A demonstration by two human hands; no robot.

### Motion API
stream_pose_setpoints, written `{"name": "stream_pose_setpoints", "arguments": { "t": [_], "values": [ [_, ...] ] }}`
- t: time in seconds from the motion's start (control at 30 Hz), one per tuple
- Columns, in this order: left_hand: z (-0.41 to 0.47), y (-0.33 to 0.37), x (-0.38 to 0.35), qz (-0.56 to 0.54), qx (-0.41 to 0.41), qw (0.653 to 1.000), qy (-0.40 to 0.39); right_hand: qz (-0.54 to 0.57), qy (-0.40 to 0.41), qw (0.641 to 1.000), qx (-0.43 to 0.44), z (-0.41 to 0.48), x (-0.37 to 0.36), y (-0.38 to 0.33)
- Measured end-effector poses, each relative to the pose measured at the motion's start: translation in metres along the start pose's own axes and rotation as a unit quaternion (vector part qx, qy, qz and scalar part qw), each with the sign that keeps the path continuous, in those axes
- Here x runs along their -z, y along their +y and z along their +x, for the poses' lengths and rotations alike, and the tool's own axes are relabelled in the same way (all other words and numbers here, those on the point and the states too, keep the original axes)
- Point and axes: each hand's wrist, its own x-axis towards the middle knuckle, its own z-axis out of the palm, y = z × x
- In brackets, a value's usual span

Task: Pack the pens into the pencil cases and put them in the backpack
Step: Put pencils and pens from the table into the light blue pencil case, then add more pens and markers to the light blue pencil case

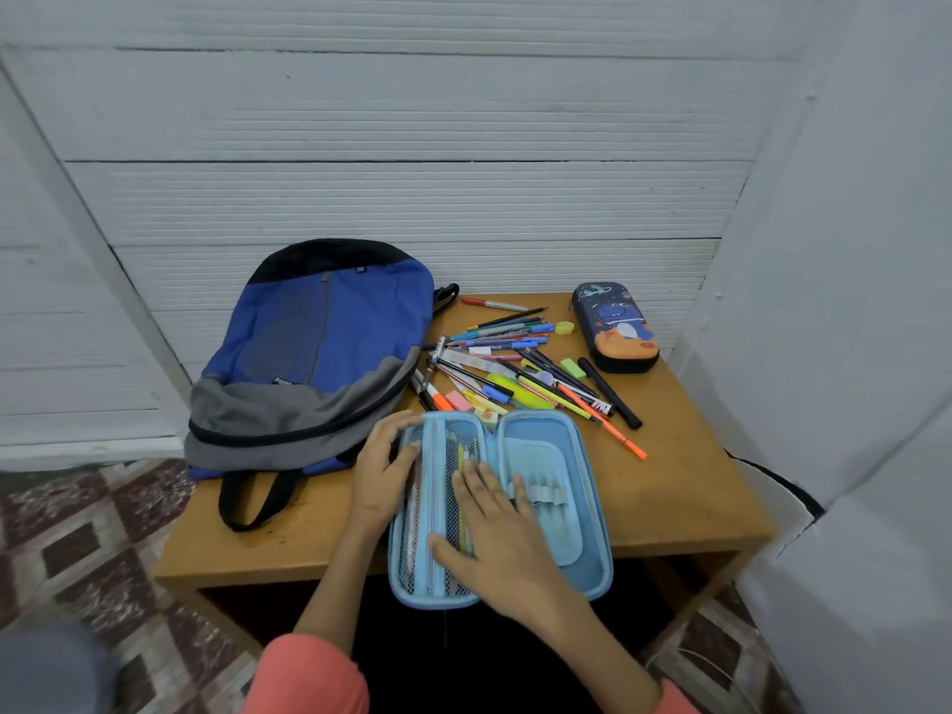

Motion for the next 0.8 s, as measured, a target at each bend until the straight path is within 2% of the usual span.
{"name": "stream_pose_setpoints", "arguments": {
  "t": [0.23, 0.5, 0.6, 0.8],
  "values": [
    [0.002, -0.004, 0.003, -0.04, 0.044, 0.998, -0.027, 0.006, -0.006, 1.0, 0.003, 0.0, -0.001, 0.002],
    [0.001, -0.006, 0.011, -0.106, 0.054, 0.993, -0.011, 0.02, 0.017, 0.999, 0.024, -0.002, -0.011, -0.015],
    [0.002, -0.008, 0.013, -0.129, 0.064, 0.99, -0.005, -0.002, 0.061, 0.998, -0.005, 0.0, -0.023, -0.025],
    [0.0, -0.007, 0.014, -0.145, 0.064, 0.987, 0.0, -0.025, 0.061, 0.997, -0.038, 0.003, -0.03, -0.028]
  ]
}}
